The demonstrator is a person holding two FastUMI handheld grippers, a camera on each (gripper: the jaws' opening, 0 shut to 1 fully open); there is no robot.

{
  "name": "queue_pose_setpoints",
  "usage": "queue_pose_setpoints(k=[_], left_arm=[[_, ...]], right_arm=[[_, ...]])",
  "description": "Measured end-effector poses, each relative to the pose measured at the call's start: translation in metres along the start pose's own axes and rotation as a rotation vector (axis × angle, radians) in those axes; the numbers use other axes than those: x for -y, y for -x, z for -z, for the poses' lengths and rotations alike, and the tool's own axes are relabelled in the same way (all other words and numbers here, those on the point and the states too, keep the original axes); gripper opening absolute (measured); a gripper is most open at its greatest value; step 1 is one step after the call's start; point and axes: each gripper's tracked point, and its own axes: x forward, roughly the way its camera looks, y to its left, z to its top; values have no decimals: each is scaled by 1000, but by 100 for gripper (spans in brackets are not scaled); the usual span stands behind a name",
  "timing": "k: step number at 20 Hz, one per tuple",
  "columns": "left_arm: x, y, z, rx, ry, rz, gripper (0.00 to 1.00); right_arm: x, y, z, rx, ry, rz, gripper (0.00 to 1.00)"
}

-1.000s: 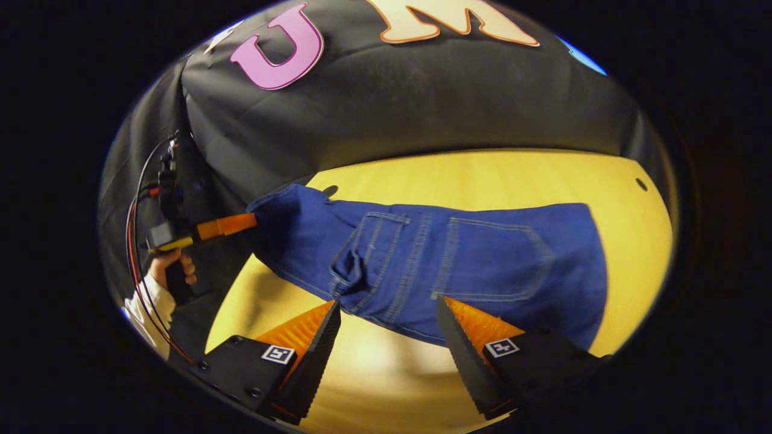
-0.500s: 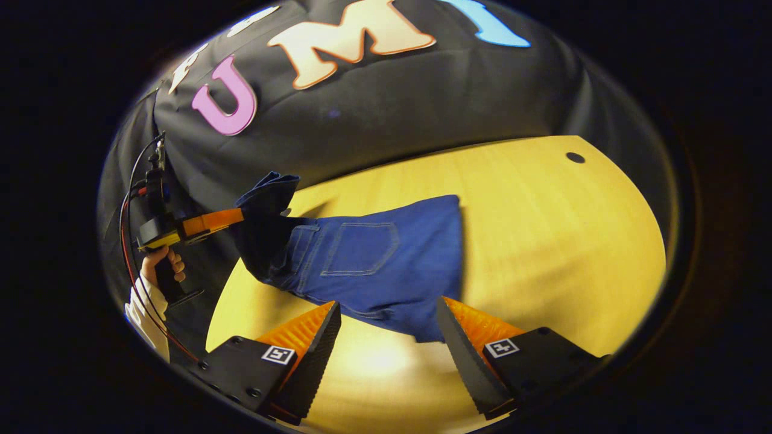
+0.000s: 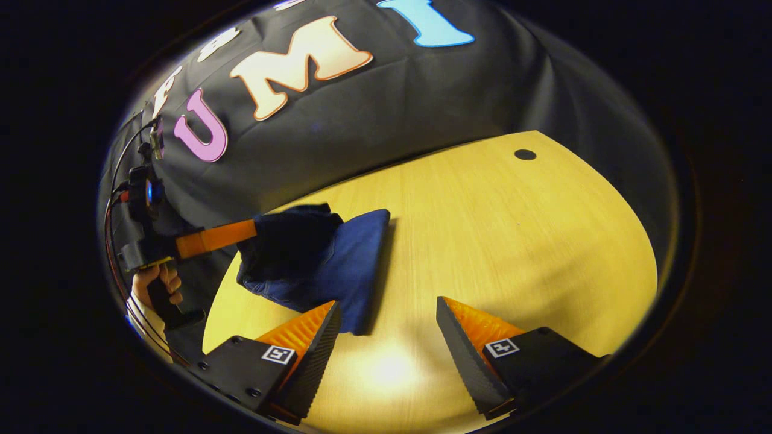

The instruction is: Grasp the waist and the cuffs of the jeans and fold them to make the two legs overlap; first hold the waist and fold one-third of the jeans toward the cuffs, then hold the cuffs and fold the remaining one-third in the same direction to finish folding.

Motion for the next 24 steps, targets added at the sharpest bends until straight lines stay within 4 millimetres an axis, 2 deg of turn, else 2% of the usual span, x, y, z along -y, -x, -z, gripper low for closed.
queue_pose_setpoints(k=[1, 2, 6, 9, 10, 11, 12, 14, 15, 16, 19, 22, 24], left_arm=[[22, -6, 11, -19, -8, 27, 0], [37, -3, 24, -47, -37, 42, 0], [81, -16, 92, -172, -120, 91, 0], [97, -11, 114, -195, -52, 98, 0], [99, -8, 118, -203, -21, 100, 0], [97, -5, 122, -208, 9, 95, 0], [94, -3, 125, -212, 38, 86, 0], [78, 3, 128, -201, 88, 46, 14], [70, 5, 127, -190, 114, 21, 31], [63, 10, 126, -179, 141, -4, 48], [35, 21, 130, -150, 194, -72, 99], [-2, 44, 134, -130, 178, -132, 96], [-24, 63, 143, -132, 146, -151, 96]], right_arm=[[8, 3, 1, 4, -4, 8, 98], [13, 6, 0, 7, -5, 15, 98], [29, 17, 6, 9, 5, 32, 98], [33, 22, 12, 2, 21, 36, 98], [32, 23, 15, -1, 19, 33, 94], [31, 23, 16, -3, 16, 30, 94], [30, 22, 18, -3, 12, 26, 98], [26, 24, 23, -4, 6, 20, 98], [23, 26, 26, -7, 4, 18, 94], [20, 27, 29, -11, 4, 17, 98], [14, 29, 35, -13, 13, 26, 98], [7, 37, 38, 3, 12, 49, 98], [2, 43, 37, 26, 4, 70, 98]])
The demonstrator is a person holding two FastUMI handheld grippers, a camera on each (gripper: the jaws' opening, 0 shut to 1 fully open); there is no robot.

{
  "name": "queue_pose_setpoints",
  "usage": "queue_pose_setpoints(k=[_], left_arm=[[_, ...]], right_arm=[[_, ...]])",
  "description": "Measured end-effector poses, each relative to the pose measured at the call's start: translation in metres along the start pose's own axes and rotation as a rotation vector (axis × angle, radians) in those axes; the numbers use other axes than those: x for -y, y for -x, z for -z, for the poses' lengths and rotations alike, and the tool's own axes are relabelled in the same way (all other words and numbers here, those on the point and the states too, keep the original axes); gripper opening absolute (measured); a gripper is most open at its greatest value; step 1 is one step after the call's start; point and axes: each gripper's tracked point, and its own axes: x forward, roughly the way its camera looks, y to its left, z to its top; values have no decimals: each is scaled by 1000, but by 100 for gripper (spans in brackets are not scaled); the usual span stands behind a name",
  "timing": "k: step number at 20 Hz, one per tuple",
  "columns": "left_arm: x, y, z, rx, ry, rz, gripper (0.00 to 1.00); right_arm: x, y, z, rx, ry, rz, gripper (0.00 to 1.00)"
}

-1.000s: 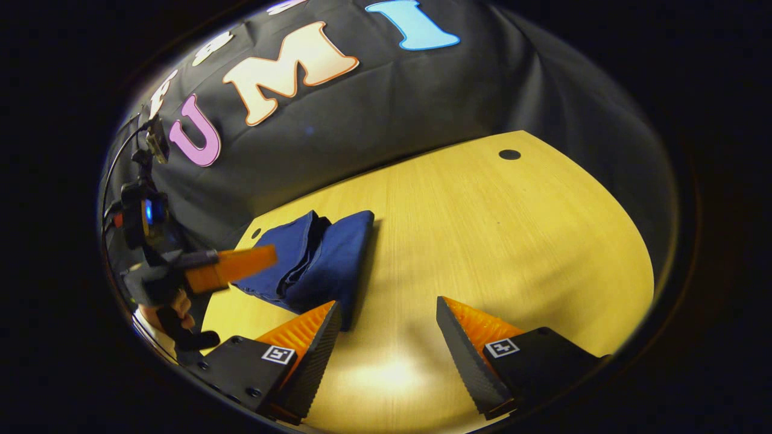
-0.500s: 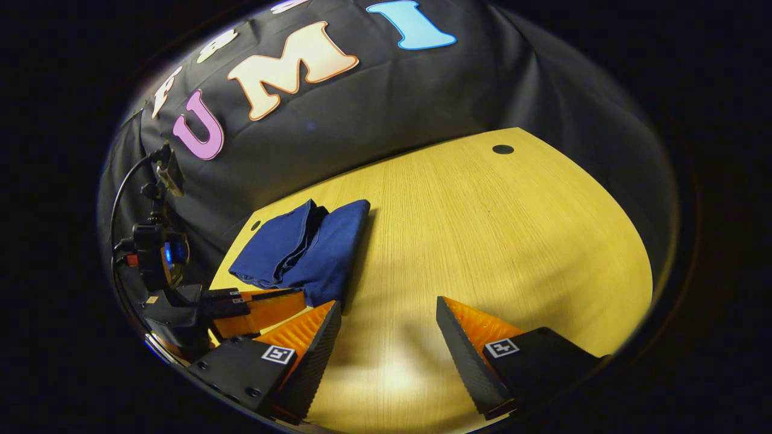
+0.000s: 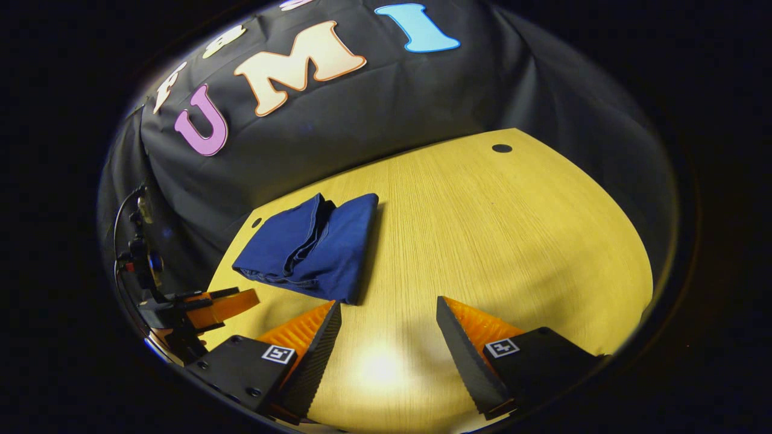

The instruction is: Grasp the waist and the cuffs of the jeans and fold them to make the two legs overlap; first hold the waist and fold one-third of the jeans toward the cuffs, then hold the cuffs and fold the remaining one-third in the same direction to finish folding.

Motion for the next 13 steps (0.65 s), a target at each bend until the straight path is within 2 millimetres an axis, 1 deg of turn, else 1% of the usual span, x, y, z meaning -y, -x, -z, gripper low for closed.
queue_pose_setpoints(k=[3, 6, 7, 9, 10, 13], left_arm=[[-32, 23, 18, -24, -60, -11, 97], [-52, 35, 38, -54, -102, 3, 96], [-58, 38, 42, -59, -112, 6, 96], [-69, 44, 47, -59, -123, 23, 96], [-70, 43, 49, -59, -125, 33, 97], [-85, 48, 50, -50, -148, 52, 96]], right_arm=[[-11, 13, 0, 38, -40, 23, 98], [-22, 25, 3, 73, -68, 45, 98], [-26, 28, 5, 82, -75, 51, 98], [-34, 35, 10, 98, -84, 65, 98], [-36, 38, 13, 107, -87, 77, 98], [-47, 43, 22, 118, -84, 97, 98]])
